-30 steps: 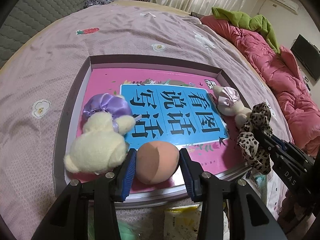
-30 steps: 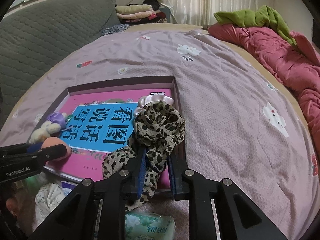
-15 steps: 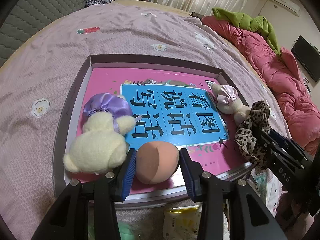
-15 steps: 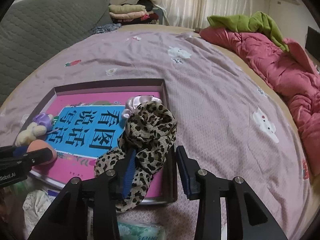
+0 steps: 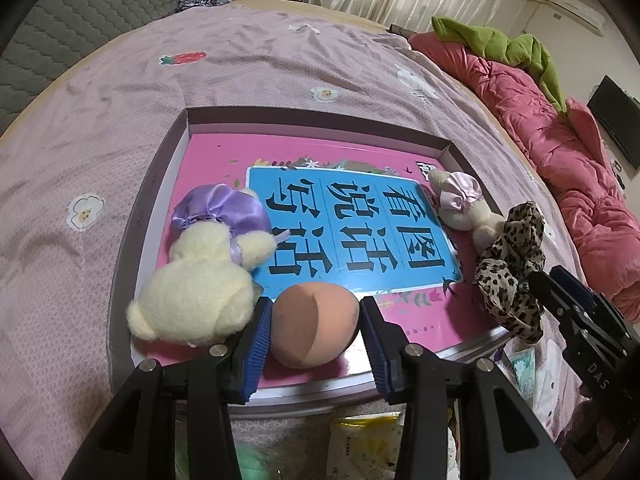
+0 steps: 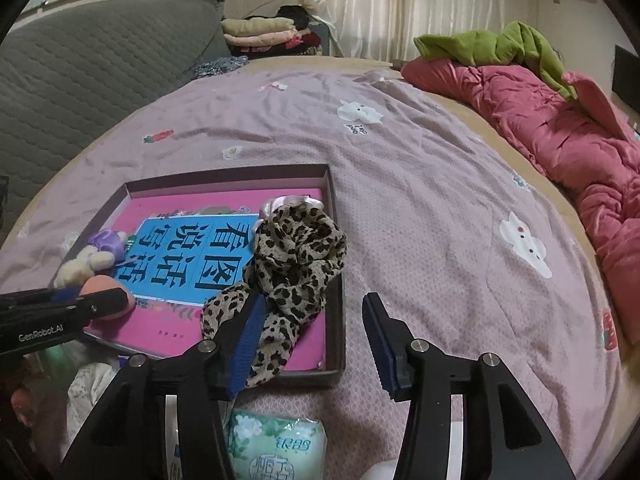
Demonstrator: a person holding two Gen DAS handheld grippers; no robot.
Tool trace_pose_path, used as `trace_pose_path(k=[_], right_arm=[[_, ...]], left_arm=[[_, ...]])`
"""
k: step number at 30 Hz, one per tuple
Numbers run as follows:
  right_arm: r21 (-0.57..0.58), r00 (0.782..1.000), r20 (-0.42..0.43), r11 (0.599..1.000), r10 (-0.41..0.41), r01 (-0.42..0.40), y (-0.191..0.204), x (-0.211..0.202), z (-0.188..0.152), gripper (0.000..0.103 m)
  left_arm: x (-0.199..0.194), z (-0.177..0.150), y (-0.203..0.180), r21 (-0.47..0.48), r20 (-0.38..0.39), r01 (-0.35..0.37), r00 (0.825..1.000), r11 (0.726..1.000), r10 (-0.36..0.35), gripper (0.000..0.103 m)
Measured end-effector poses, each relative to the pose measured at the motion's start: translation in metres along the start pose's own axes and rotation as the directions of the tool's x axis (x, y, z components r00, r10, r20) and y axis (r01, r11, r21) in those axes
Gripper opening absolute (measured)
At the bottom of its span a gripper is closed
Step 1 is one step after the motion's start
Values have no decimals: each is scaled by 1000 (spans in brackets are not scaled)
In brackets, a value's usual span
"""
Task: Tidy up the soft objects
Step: 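Open the right tool to drop the scrunchie while the left tool releases the sponge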
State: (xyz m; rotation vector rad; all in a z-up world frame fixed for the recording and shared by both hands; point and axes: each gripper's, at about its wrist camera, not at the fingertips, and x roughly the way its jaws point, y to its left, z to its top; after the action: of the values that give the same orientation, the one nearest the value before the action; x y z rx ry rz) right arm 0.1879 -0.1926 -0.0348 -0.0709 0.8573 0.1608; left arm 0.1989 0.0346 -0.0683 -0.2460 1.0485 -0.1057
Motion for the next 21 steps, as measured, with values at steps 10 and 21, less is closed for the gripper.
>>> trace_pose_path(k=[10, 21], right_arm=[[21, 1000, 6, 1000, 7, -7, -2, -9, 0, 53], [32, 1000, 14, 999, 15, -16, -2, -15, 2, 54]], left_arm=[[-1, 1, 8, -35, -3, -14, 1000, 999, 14, 46], [-2, 0, 7, -23, -8, -43, 999, 999, 42, 48]])
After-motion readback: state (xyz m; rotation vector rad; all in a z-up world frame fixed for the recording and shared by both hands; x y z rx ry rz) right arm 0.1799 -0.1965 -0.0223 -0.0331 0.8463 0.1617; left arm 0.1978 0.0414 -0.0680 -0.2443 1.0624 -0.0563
